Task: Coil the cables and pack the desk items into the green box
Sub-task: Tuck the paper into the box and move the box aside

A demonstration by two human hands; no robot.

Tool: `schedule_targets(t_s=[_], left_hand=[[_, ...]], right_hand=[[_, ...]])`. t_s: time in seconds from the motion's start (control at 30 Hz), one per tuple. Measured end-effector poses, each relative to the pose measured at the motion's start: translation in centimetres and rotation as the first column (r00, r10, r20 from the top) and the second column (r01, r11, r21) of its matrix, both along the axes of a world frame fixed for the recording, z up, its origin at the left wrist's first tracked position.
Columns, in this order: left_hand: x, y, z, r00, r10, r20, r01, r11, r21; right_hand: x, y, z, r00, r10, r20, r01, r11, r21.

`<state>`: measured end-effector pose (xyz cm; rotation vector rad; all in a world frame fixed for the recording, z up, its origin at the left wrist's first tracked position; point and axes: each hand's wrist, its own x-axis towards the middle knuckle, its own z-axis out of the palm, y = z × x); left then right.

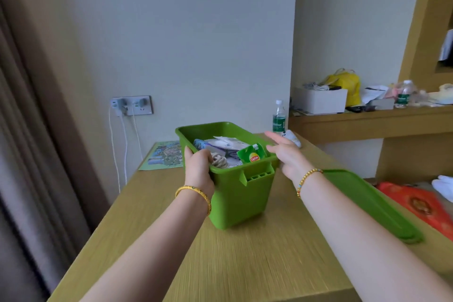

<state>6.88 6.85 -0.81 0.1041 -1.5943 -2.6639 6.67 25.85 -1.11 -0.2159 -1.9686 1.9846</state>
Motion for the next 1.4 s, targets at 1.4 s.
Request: schedule_targets(t_s=[1.4], left_hand=[[-1.2, 2.8, -3.9, 0.564, -0.344, -0.750, -0.815, -0.087, -0.573]], right_hand=[[4.6, 4.9, -7.8, 0.934, -0.354, 0.045, 0.180, 0.576, 0.798]])
